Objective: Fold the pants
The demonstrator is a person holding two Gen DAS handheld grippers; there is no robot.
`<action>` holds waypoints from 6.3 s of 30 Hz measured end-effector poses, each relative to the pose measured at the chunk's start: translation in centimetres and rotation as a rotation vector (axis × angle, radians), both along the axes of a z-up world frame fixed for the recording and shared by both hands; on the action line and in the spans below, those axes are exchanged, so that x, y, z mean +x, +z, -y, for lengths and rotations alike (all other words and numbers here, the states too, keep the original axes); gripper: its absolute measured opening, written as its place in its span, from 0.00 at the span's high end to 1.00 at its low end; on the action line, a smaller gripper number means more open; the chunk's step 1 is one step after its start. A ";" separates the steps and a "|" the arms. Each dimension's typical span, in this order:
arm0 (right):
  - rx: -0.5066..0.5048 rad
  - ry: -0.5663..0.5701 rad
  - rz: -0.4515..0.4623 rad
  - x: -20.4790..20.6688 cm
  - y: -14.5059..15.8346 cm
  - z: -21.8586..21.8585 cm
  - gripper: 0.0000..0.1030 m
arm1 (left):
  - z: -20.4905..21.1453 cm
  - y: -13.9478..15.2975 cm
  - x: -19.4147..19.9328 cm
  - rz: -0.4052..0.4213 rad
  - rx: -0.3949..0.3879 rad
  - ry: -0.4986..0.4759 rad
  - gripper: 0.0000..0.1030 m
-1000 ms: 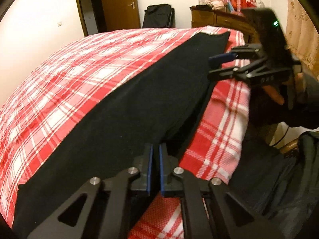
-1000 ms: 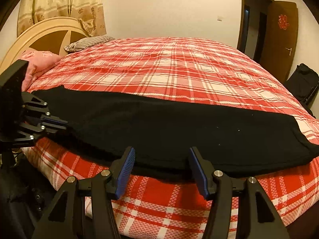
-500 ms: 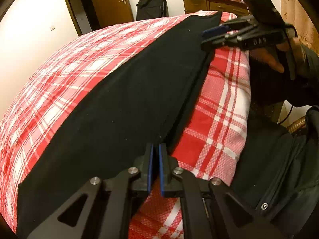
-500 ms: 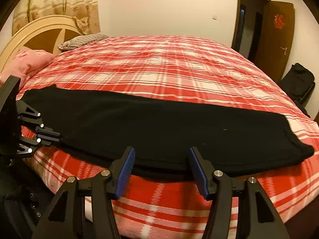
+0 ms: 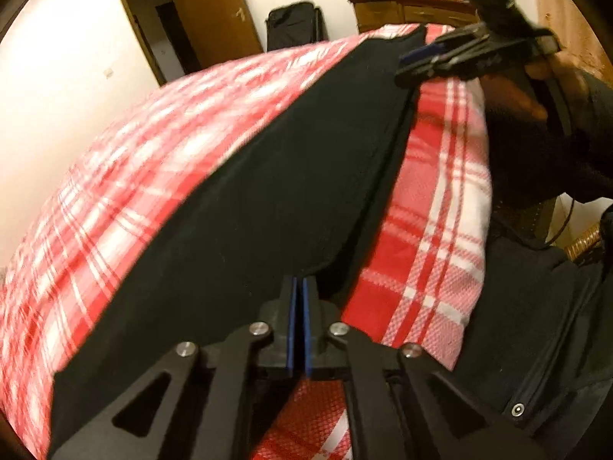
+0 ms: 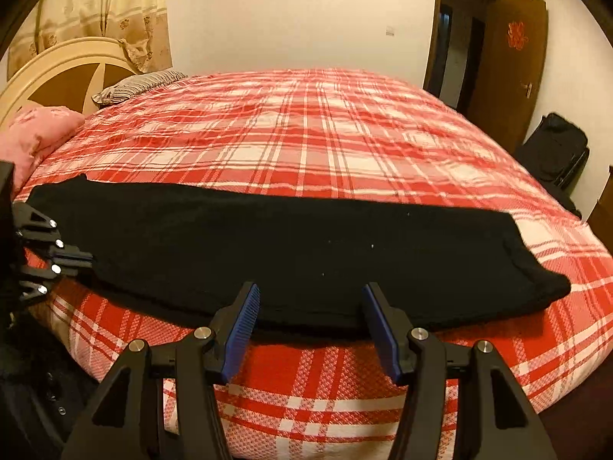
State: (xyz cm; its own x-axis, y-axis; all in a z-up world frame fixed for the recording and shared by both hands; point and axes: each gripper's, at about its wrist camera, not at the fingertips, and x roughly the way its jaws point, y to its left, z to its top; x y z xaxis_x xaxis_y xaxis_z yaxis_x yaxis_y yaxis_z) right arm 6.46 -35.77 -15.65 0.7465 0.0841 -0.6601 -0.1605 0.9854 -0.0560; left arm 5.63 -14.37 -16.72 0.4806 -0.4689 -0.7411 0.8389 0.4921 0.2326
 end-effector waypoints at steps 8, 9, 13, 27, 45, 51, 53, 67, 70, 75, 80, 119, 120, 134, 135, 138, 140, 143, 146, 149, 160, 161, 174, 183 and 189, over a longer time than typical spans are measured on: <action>0.030 -0.004 0.018 -0.1 0.3 0.3 0.44 | -1.0 0.0 -0.3 -0.021 0.003 -0.005 0.97; 0.023 -0.001 0.016 -0.1 0.2 0.1 0.44 | -0.9 -0.5 -0.2 -0.035 0.007 -0.005 0.97; -0.007 -0.007 0.006 -0.1 0.2 0.0 0.44 | 0.0 -1.8 -0.2 -0.044 0.024 -0.015 0.98; 0.117 -0.312 0.119 -2.0 3.9 10.0 0.44 | -0.2 -1.7 -0.3 -0.043 0.036 -0.047 0.98; 0.269 -0.345 -0.034 6.6 5.1 17.2 0.46 | -1.2 0.8 -0.3 -0.043 -0.023 -0.080 0.68; 0.327 -0.306 -0.134 8.1 2.8 17.5 0.55 | -3.8 3.6 3.3 -0.007 -0.169 0.044 0.40; 0.323 -0.289 -0.154 8.6 2.3 17.1 0.63 | -4.0 3.2 5.1 -0.014 -0.160 0.113 0.40; 0.140 -0.296 -0.166 10.3 3.5 15.7 0.95 | -4.2 -1.4 8.1 -0.154 -0.124 0.197 0.37; 0.152 -0.311 -0.159 10.2 3.1 15.9 0.65 | -4.3 -1.3 8.1 -0.150 -0.126 0.200 0.36; 0.176 -0.319 -0.220 10.7 1.5 16.1 0.69 | -4.3 -1.2 8.0 -0.146 -0.130 0.204 0.34; 0.167 -0.289 -0.172 10.5 3.2 15.1 0.87 | -4.4 -1.0 7.7 -0.142 -0.128 0.216 0.34; 0.075 0.517 -0.281 17.4 0.8 -28.6 0.49 | -12.9 -1.4 1.7 -0.093 -0.149 0.337 0.20; 0.081 0.531 -0.288 17.6 0.5 -29.5 0.49 | -13.3 -1.0 1.6 -0.083 -0.168 0.350 0.20; 0.367 0.591 -0.487 20.6 -2.7 -37.0 0.57 | -18.7 -1.6 5.1 -0.068 -0.178 0.603 0.16; 0.377 0.593 -0.503 20.8 -3.0 -37.4 0.62 | -18.7 -1.7 4.7 -0.057 -0.178 0.597 0.13; 0.407 0.595 -0.542 21.0 -3.8 -38.2 0.71 | -19.0 -1.8 4.8 -0.085 -0.207 0.593 0.07; 0.449 0.607 -0.569 21.2 -3.8 -38.3 0.90 | -19.4 -1.7 4.4 -0.087 -0.209 0.592 0.07; 0.487 0.635 -0.523 20.4 -2.4 -38.2 0.95 | -19.4 -1.6 4.4 -0.080 -0.200 0.590 0.07; 0.490 0.642 -0.450 19.4 -0.3 -38.0 0.96 | -19.3 -1.4 3.8 -0.080 -0.203 0.594 0.07; 0.424 0.605 -0.426 19.7 -0.3 -38.3 0.96 | -19.2 -1.4 4.0 -0.080 -0.205 0.599 0.06; 0.322 0.528 -0.437 20.5 -2.4 -36.6 0.82 | -18.9 -1.5 5.3 -0.100 -0.188 0.611 0.00; 0.300 0.525 -0.420 20.2 -2.1 -36.0 0.73 | -18.8 -1.6 5.5 -0.103 -0.188 0.613 0.00; 0.108 0.514 -0.292 10.9 0.0 -28.3 0.67 | -17.5 -1.6 6.6 -0.125 -0.169 0.646 0.00; -0.047 0.505 -0.272 6.3 -4.0 -27.4 0.65 | -17.4 -1.5 6.0 -0.139 -0.140 0.688 0.00; 0.039 0.462 -0.212 6.0 -1.1 -24.0 0.52 | -17.2 0.1 4.7 -0.097 -0.166 0.695 0.00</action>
